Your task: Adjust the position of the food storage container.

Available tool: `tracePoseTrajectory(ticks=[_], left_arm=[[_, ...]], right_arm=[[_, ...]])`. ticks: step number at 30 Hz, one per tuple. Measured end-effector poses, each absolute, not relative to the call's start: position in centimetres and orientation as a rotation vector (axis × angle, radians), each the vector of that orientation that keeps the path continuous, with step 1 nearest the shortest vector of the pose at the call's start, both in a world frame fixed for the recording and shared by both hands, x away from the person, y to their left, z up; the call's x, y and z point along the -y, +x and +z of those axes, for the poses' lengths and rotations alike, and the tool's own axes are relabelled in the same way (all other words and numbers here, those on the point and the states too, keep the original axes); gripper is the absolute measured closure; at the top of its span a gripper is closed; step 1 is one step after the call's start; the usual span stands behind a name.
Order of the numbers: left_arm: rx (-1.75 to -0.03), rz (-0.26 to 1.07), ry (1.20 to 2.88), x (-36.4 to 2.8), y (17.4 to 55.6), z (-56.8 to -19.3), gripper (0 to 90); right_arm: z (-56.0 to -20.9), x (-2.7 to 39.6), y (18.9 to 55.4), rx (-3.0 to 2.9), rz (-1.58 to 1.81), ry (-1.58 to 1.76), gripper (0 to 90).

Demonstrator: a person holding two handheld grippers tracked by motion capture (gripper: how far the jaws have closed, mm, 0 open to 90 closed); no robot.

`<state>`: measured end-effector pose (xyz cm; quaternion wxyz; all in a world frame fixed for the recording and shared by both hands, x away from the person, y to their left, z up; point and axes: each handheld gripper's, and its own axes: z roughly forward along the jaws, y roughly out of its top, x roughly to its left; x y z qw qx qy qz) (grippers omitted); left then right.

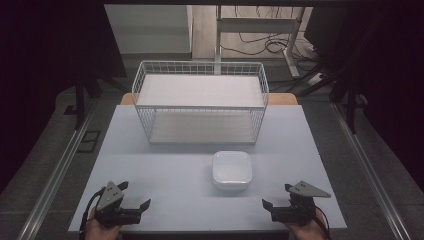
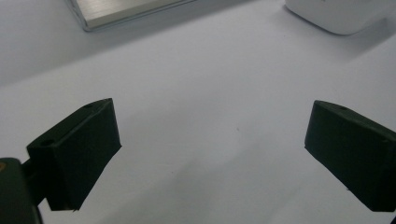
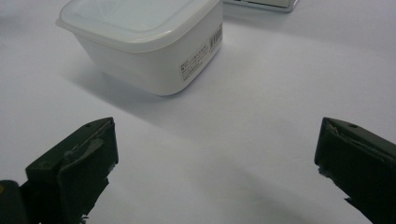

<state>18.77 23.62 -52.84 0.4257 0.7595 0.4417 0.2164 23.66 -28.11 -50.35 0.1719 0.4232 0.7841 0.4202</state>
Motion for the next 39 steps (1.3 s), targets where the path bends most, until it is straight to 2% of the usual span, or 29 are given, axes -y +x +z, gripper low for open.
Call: tracePoseTrajectory(ticks=[13,18,21,27,28,29,32,33,34,35,36,37,39], left_arm=[[-1.089,0.505,1.858,-23.6,18.7,-52.7,2.7],[-1.078,0.517,1.886,-23.3,18.7,-52.8,2.6],[-1.077,0.522,1.892,-23.3,18.7,-52.8,2.6],[-1.092,0.528,1.913,-23.2,18.8,-52.9,2.7],[-1.090,0.529,1.913,-23.2,18.8,-52.9,2.8],[-1.090,0.529,1.913,-23.2,18.8,-52.9,2.8],[-1.090,0.530,1.905,-23.3,18.8,-52.9,3.0],[-1.090,0.530,1.905,-23.3,18.8,-52.9,3.1],[-1.094,0.527,1.904,-23.3,18.9,-52.9,3.1],[-1.094,0.527,1.904,-23.3,18.9,-52.9,3.2],[-1.094,0.528,1.900,-23.3,18.8,-52.9,3.3],[-1.094,0.528,1.900,-23.3,18.8,-52.9,3.4],[-1.090,0.527,1.898,-23.3,18.8,-52.8,3.4]], right_arm=[[-50.2,27.6,23.6,-2.272,1.127,1.142,1.0],[-50.0,27.6,23.7,-2.267,1.117,1.165,6.7],[-49.8,27.7,23.9,-2.267,1.120,1.184,14.3],[-49.6,27.4,24.3,-2.277,1.100,1.180,22.2],[-49.3,27.3,24.6,-2.270,1.112,1.183,27.4],[-49.3,27.3,24.6,-2.270,1.112,1.183,27.4],[-48.8,27.2,25.2,-2.276,1.148,1.204,44.7],[-48.8,27.2,25.2,-2.276,1.148,1.204,44.7],[-48.9,27.1,25.7,-2.295,1.141,1.211,52.6],[-48.9,27.1,25.7,-2.295,1.141,1.211,52.6],[-49.0,26.9,26.1,-2.321,1.126,1.211,60.3],[-49.0,26.9,26.1,-2.321,1.126,1.211,60.3],[-48.9,26.7,26.6,-2.329,1.126,1.209,68.5]])
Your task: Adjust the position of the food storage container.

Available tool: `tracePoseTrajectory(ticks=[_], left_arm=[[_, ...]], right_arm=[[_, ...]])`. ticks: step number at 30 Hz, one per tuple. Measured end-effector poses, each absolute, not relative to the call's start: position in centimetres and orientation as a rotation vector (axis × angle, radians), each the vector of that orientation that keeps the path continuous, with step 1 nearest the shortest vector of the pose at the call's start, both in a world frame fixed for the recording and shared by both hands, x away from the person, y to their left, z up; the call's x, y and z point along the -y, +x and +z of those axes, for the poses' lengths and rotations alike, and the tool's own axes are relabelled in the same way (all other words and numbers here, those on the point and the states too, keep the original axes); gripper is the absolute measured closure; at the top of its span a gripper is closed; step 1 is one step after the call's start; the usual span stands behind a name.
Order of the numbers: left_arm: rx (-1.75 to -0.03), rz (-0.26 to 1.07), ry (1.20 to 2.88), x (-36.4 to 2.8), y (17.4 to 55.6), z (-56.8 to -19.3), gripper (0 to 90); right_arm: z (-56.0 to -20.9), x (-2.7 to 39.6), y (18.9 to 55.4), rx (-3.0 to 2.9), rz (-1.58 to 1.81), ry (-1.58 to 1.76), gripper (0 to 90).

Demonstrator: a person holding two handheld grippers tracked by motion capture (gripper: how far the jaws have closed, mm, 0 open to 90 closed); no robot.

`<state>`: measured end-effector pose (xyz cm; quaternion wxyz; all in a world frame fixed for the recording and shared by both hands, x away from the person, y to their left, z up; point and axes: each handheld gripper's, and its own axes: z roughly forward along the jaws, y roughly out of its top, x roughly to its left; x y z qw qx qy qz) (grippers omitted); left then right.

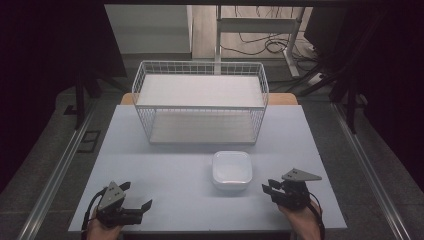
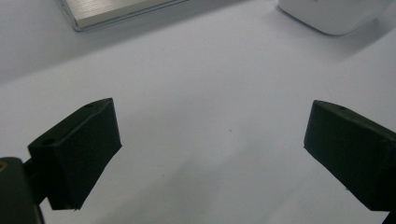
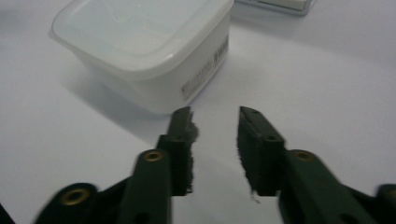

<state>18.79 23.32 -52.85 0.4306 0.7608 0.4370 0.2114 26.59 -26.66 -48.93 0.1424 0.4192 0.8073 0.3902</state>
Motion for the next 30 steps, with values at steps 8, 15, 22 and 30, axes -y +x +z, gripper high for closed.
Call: tracePoseTrajectory(ticks=[8,15,22,30], left_arm=[[-1.088,0.527,1.902,-23.3,18.9,-52.9,3.8],[-1.095,0.521,1.893,-23.4,18.9,-52.8,4.1],[-1.098,0.519,1.889,-23.5,18.9,-52.8,4.2],[-1.106,0.508,1.874,-23.6,18.9,-52.8,4.4]], right_arm=[[-47.8,25.2,29.8,-2.342,1.143,1.142,89.3],[-47.5,24.0,33.6,-2.297,1.140,1.175,89.5],[-48.1,23.3,35.4,-2.275,1.109,1.218,89.5],[-48.5,22.9,36.5,-2.270,1.088,1.238,89.4]])
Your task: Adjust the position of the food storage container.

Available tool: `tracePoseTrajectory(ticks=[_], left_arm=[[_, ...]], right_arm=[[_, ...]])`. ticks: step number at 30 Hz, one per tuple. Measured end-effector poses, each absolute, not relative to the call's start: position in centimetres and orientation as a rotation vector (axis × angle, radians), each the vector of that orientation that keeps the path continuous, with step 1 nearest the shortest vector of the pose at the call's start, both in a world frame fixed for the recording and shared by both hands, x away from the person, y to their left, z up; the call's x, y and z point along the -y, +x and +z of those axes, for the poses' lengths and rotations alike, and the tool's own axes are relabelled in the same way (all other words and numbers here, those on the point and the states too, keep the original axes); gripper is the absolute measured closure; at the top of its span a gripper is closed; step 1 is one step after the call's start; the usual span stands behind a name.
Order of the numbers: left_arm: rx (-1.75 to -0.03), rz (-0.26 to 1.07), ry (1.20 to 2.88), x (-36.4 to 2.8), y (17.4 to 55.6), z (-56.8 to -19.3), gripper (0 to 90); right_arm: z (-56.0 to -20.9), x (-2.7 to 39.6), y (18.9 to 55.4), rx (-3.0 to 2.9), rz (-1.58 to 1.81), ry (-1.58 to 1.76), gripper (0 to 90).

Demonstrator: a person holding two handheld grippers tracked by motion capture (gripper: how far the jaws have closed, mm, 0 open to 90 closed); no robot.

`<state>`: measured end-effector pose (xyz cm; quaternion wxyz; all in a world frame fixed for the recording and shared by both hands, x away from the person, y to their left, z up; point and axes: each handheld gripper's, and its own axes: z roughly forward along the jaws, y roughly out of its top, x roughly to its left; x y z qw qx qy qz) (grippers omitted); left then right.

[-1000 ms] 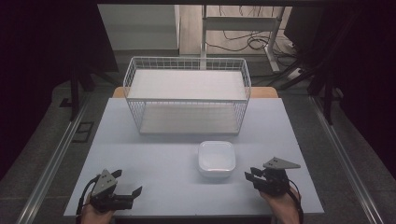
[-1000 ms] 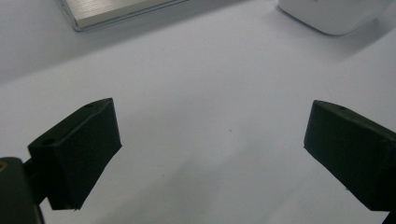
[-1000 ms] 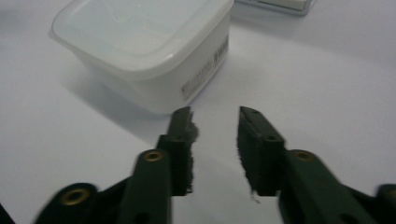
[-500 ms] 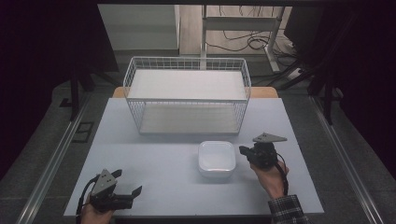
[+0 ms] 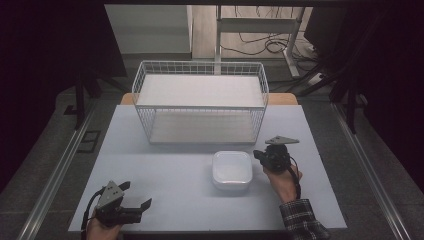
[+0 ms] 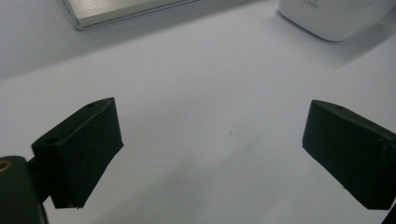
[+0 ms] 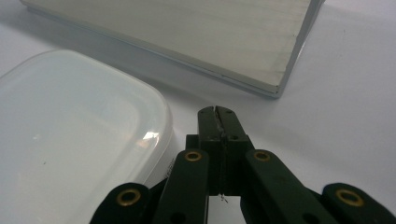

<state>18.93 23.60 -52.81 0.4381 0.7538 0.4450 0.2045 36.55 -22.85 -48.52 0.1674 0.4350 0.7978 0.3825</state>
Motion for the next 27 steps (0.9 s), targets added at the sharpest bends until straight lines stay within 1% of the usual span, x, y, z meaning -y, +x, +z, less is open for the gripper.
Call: tracePoseTrajectory(ticks=[5,9,18,27], left_arm=[[-1.107,0.508,1.873,-23.6,18.9,-52.8,4.5],[-1.105,0.509,1.871,-23.6,18.9,-52.8,4.5],[-1.105,0.505,1.866,-23.7,18.9,-52.8,4.7],[-1.101,0.500,1.865,-23.6,18.9,-52.7,4.7]], right_arm=[[-49.0,22.4,36.5,-2.292,1.097,1.244,89.4],[-49.0,21.7,35.6,-2.315,1.076,1.210,89.4],[-49.0,21.7,34.2,-2.348,1.085,1.206,89.4],[-49.2,19.6,33.0,-2.411,1.111,1.157,89.3]])
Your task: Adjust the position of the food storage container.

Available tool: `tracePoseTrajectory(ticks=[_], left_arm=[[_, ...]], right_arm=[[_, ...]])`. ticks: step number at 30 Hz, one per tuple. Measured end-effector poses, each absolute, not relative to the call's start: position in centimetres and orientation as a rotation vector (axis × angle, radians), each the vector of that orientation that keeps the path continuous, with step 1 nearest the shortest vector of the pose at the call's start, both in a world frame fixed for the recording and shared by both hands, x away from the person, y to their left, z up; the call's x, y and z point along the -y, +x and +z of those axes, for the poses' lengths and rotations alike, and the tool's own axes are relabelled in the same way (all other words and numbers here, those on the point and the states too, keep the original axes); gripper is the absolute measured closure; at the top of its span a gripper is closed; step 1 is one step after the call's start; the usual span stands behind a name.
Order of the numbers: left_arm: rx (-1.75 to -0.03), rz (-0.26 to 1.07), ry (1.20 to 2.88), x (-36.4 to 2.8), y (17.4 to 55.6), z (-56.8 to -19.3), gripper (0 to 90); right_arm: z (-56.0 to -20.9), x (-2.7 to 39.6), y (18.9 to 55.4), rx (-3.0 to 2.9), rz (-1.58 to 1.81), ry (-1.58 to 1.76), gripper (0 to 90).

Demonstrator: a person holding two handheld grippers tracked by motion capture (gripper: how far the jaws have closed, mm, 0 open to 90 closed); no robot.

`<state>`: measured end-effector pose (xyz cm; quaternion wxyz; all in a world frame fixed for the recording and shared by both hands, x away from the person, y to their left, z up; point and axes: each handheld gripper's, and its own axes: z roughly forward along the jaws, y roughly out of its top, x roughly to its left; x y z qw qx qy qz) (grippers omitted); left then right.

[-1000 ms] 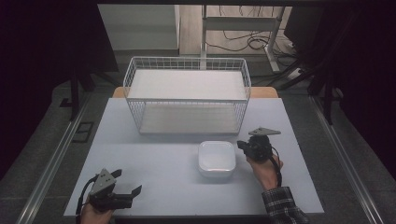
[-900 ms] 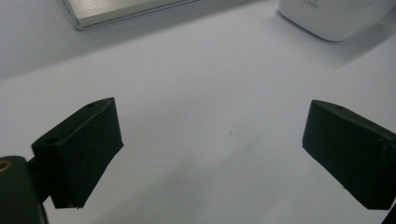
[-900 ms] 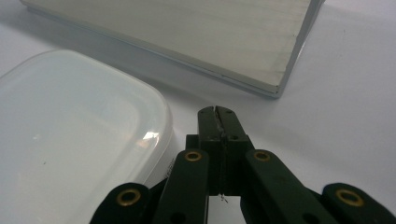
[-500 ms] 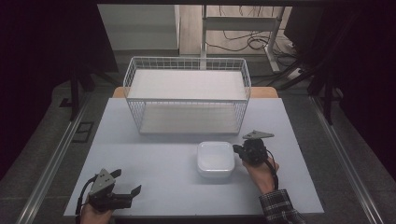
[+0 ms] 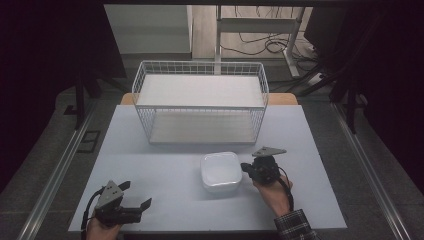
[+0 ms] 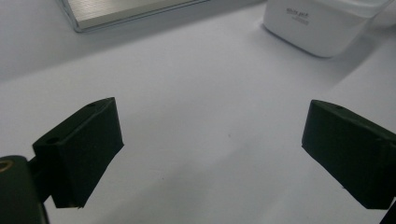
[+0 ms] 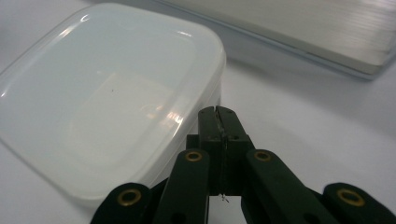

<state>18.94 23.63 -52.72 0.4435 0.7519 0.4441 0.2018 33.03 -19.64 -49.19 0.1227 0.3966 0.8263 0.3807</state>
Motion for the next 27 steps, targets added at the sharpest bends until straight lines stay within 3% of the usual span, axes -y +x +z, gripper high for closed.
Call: tracePoseTrajectory(ticks=[12,22,25,27], left_arm=[[-1.089,0.497,1.868,-23.5,18.9,-52.7,4.7],[-1.081,0.436,1.865,-23.5,18.9,-52.5,5.9],[-1.069,0.423,1.879,-23.4,18.8,-52.4,6.2],[-1.065,0.425,1.892,-23.2,18.8,-52.4,6.1]], right_arm=[[-49.8,16.8,31.4,-2.496,1.081,1.065,89.3],[-48.5,18.5,29.9,-2.447,1.141,1.041,89.1],[-48.5,19.7,28.4,-2.449,1.180,1.005,82.8],[-48.3,20.7,27.0,-2.437,1.182,0.983,71.3]])
